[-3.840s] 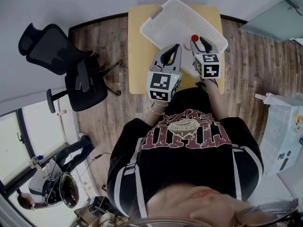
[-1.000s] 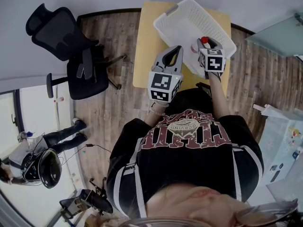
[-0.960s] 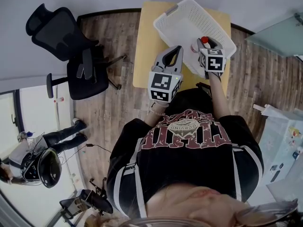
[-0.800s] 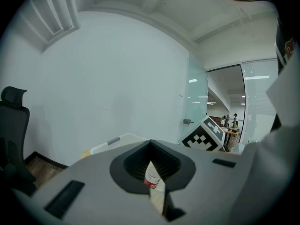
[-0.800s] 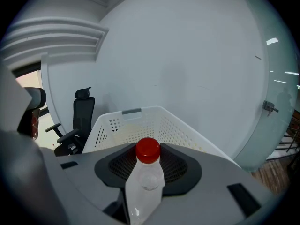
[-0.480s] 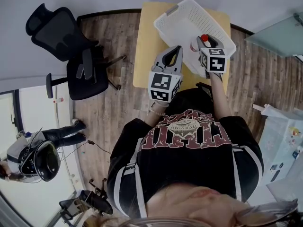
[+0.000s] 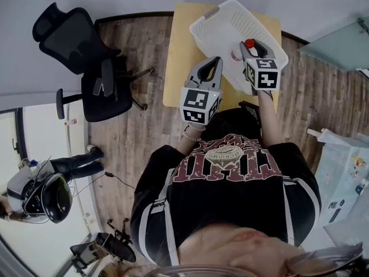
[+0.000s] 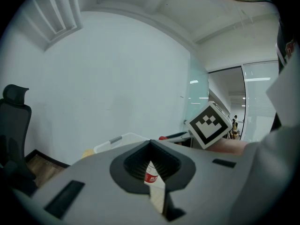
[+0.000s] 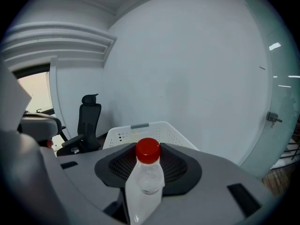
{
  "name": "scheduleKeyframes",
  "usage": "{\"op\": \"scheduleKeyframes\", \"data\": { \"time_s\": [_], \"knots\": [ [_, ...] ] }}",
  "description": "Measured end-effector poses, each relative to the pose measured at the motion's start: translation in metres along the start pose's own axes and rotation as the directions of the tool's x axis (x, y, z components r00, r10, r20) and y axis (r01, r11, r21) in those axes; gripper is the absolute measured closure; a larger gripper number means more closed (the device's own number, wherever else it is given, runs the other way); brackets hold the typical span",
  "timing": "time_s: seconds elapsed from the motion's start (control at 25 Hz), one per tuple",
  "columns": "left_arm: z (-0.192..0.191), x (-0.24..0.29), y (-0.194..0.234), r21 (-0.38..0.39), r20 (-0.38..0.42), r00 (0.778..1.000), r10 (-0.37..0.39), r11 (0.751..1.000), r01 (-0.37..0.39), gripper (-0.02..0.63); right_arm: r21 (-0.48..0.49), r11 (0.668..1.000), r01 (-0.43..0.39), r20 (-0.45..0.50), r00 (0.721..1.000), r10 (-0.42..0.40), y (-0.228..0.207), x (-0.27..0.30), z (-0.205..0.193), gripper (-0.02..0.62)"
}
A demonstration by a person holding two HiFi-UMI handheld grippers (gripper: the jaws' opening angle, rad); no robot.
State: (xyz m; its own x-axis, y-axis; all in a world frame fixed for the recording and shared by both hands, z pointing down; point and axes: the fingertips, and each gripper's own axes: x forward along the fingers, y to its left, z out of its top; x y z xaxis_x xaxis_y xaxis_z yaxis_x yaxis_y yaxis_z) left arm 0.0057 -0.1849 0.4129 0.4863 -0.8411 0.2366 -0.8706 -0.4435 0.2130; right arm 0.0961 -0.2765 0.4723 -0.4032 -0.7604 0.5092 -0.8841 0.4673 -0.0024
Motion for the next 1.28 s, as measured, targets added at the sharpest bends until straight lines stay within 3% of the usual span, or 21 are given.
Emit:
{"op": "scheduleKeyframes", "data": {
  "time_s": [1.28],
  "knots": [
    [-0.001,-0.013,0.015,-0.020,0.016,0.999,0.039,0.999,-0.038,0.560,-0.084,0.991,-0.103,0.168,0.979,0.116,0.041,-0.046,0.086,0.434]
  ]
}}
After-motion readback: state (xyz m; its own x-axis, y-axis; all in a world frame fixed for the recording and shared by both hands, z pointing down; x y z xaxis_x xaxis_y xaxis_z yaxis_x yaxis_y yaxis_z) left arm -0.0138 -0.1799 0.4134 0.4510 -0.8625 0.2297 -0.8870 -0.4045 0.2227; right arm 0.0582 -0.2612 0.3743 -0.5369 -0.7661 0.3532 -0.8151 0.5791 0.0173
